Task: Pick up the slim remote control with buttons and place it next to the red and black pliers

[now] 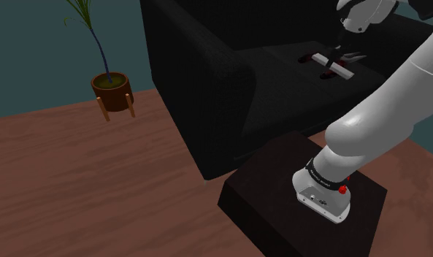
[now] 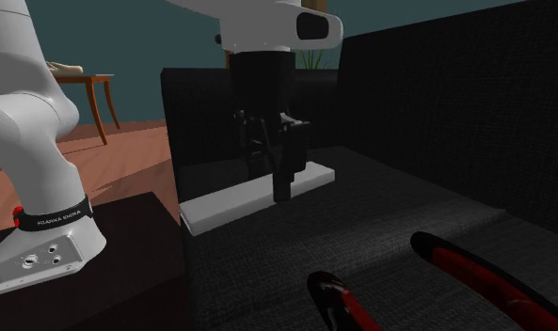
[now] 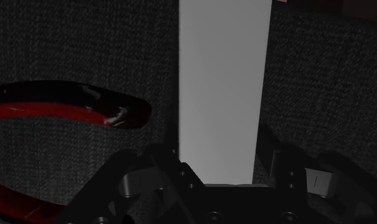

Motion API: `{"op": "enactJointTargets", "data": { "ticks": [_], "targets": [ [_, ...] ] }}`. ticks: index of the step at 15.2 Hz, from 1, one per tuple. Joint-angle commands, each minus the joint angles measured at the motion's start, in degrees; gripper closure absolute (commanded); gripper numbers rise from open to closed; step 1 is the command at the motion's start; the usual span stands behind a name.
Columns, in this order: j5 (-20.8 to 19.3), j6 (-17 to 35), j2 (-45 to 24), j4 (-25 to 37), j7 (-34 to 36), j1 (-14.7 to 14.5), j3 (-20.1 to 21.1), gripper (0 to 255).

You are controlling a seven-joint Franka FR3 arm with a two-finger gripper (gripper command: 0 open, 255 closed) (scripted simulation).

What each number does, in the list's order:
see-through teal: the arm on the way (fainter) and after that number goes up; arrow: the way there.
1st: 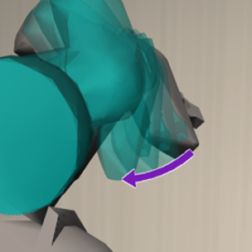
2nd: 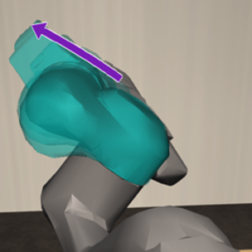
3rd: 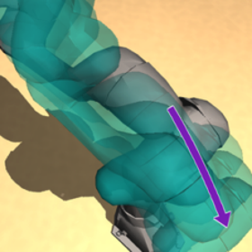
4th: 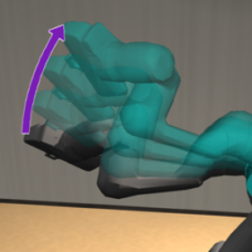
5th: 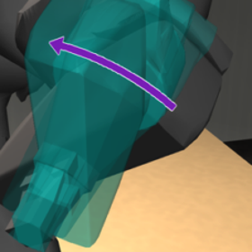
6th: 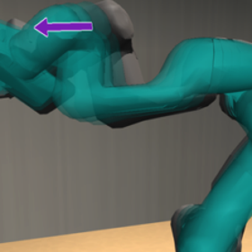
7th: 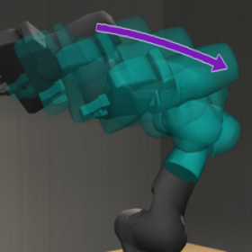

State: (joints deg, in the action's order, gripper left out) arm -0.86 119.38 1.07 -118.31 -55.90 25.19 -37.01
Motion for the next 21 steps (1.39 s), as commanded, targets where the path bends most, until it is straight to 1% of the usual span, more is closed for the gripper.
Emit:
{"op": "enactJointTargets", "data": {
  "ticks": [1, 9, 16, 21],
  "targets": [
    [0.5, 1.6, -0.7, -1.0, -0.3, 0.1, -0.1, 255],
    [2.8, 7.5, -3.8, -4.4, -2.0, 0.3, -0.2, 255],
    [5.8, 12.7, -7.4, -6.8, -4.2, 0.8, 0.1, 255],
    [5.8, 12.7, -7.4, -6.8, -4.2, 0.8, 0.1, 255]
  ]
}}
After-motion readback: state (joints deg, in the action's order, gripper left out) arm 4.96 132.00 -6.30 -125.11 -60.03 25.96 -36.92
